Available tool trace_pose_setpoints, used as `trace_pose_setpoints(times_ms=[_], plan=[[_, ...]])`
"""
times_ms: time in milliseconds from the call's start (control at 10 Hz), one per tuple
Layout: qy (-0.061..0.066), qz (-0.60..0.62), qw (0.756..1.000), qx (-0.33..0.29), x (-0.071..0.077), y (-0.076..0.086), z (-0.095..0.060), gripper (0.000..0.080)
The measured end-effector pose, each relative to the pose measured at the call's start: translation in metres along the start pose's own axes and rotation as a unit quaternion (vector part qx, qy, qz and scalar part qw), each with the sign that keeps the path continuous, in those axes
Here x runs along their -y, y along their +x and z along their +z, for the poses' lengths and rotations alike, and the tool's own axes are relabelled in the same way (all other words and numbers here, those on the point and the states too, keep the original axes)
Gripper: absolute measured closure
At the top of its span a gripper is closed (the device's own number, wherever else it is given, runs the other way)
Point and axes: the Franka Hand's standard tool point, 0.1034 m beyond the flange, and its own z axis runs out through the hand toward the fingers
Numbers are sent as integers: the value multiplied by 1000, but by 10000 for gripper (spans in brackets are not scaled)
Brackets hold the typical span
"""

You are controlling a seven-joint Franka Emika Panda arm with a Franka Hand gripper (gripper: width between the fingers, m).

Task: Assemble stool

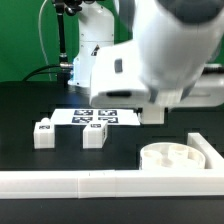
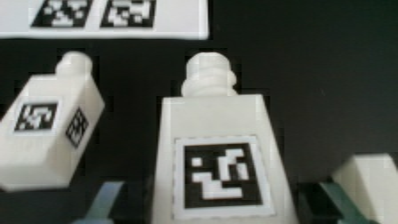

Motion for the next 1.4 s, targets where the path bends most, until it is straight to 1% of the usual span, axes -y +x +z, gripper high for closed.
trace_pose_setpoints(times_ms=[100,200,300,400,500,700,800,1000,1100,1300,1400], plan=[[0,0,1000,-26,4,-7,-11,462],[1,-3,997,-76,11,-4,-27,462],[4,-5,992,-124,12,1,-30,462],[5,-4,989,-147,12,0,-28,462],[8,-5,982,-190,13,5,-34,462],[12,-6,965,-264,16,11,-41,462],[12,-10,956,-292,22,10,-49,462],[16,-18,930,-366,31,16,-75,462],[18,-18,918,-395,31,18,-74,462],[21,-20,886,-464,33,22,-76,462],[22,-22,874,-485,34,25,-76,462]])
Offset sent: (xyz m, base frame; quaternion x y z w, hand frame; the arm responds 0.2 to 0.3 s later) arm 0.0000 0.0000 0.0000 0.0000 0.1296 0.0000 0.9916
